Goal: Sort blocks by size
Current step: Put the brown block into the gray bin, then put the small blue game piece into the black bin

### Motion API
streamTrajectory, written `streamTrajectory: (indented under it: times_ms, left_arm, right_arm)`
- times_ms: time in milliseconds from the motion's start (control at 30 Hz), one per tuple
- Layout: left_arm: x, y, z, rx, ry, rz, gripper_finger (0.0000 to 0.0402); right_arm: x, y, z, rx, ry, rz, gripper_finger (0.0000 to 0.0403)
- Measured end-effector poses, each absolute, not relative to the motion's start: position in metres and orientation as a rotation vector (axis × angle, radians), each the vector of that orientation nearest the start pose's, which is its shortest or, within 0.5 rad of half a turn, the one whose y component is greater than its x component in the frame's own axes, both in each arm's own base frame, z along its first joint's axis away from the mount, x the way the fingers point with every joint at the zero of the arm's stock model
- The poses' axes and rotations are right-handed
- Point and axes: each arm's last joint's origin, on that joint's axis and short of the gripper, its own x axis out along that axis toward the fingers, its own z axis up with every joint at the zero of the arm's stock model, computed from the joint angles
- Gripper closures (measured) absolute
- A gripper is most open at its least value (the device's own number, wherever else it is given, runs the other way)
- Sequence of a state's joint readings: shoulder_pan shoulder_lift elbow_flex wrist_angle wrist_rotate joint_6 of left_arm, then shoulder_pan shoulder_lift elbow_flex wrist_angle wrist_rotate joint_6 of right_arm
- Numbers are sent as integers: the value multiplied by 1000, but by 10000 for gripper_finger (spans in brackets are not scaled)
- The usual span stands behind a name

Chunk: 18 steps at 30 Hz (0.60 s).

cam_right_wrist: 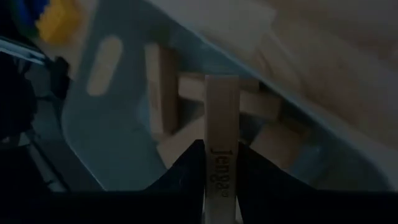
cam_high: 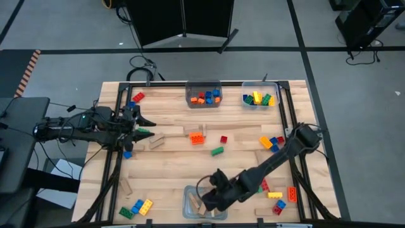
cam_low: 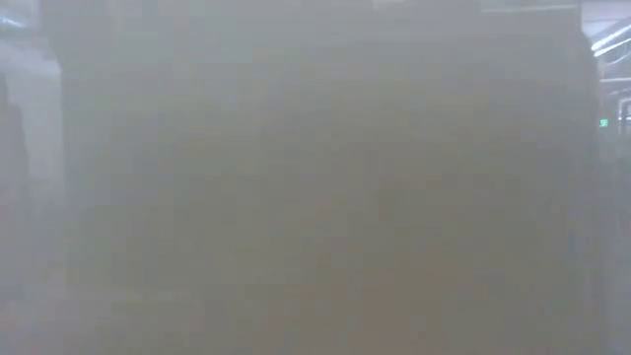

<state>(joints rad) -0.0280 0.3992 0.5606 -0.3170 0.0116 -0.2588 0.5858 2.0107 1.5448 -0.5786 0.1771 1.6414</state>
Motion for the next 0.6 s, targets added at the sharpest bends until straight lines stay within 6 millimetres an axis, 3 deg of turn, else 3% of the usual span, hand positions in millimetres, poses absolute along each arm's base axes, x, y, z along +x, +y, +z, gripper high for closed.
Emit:
streamTrajectory:
  times_ms: [333,600]
  left_arm:
    - [104,-3,289,-257,162,-19,188]
    - [104,-1,290,-343,144,80,188]
  right_arm:
    - [358,235,198,1082,1011,-463,239]
    - [351,230,219,974,1005,-385,238]
